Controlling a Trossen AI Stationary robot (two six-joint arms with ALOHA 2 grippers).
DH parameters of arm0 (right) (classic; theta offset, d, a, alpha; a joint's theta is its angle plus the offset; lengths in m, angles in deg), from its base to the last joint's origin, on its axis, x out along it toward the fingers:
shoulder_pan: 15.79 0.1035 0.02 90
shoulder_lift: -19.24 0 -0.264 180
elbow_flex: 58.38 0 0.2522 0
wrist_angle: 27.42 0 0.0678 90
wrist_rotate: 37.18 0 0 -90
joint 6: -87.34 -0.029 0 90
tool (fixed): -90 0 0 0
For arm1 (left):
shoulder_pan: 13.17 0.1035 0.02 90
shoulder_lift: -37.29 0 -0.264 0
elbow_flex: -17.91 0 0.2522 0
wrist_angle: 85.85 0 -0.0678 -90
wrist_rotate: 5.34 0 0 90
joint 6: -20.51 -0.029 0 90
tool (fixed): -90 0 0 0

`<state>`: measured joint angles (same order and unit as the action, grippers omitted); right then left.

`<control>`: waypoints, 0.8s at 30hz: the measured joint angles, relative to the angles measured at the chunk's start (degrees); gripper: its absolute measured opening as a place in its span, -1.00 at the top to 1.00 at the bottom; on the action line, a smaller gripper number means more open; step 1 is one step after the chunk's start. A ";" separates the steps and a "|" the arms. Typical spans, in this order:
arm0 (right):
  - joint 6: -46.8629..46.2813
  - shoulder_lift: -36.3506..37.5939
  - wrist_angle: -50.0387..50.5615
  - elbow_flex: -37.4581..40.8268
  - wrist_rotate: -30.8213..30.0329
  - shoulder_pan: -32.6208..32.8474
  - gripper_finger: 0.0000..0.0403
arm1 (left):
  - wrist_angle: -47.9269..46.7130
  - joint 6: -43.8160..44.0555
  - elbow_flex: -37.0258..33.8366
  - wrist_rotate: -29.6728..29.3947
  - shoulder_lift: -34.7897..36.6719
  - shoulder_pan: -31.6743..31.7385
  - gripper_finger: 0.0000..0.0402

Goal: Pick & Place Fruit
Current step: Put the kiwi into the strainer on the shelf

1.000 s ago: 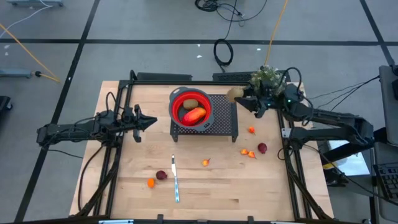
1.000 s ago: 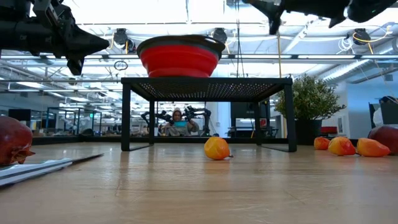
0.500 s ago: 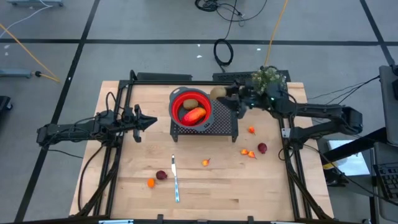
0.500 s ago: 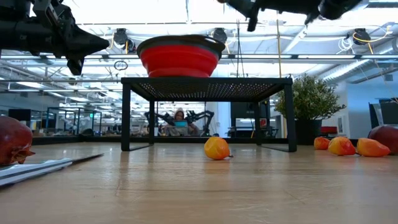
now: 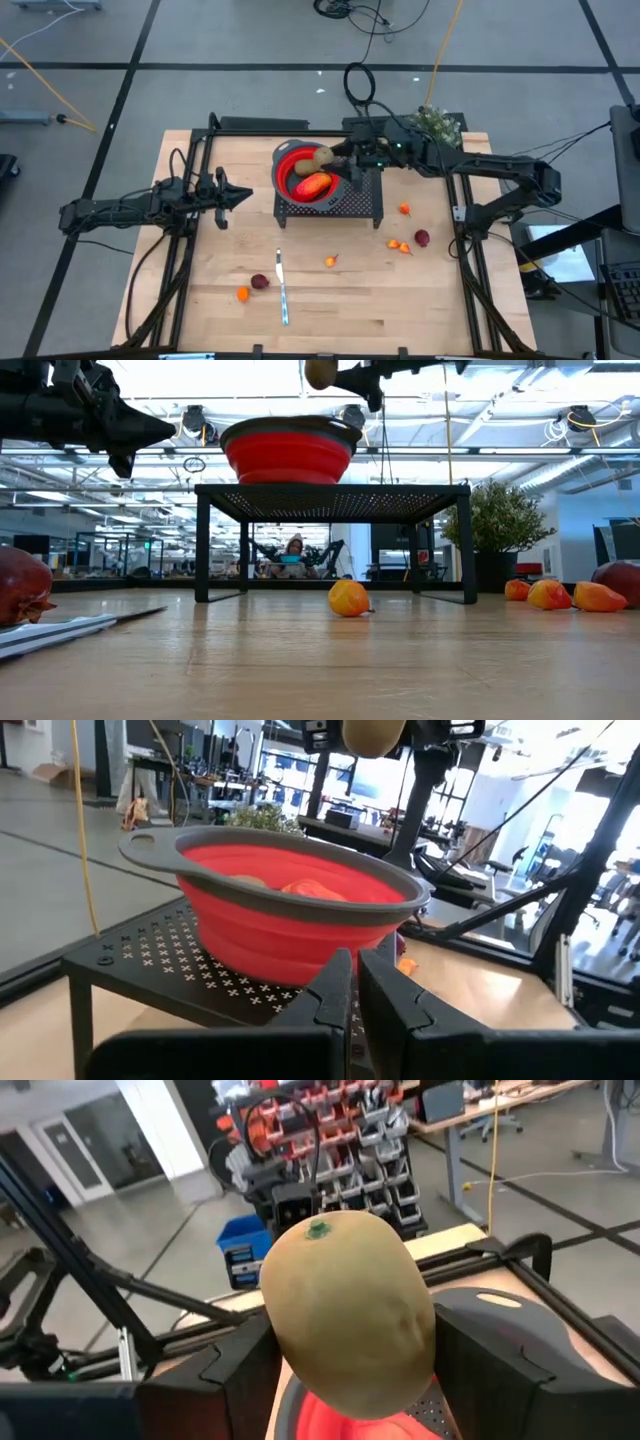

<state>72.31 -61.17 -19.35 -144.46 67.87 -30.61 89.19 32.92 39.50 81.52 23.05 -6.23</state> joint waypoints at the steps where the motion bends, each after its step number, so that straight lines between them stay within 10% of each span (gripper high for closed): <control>1: 0.41 -0.70 0.94 -0.92 0.02 0.13 -0.13 | -0.02 -0.34 0.00 0.00 0.02 0.00 0.90; 24: 15.38 -7.67 18.37 -8.65 -7.76 1.83 -0.12 | 0.00 -0.46 0.00 0.08 0.00 -0.02 0.90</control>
<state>87.69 -68.84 -0.98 -153.11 60.11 -28.78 89.19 32.46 39.50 81.61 23.05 -6.26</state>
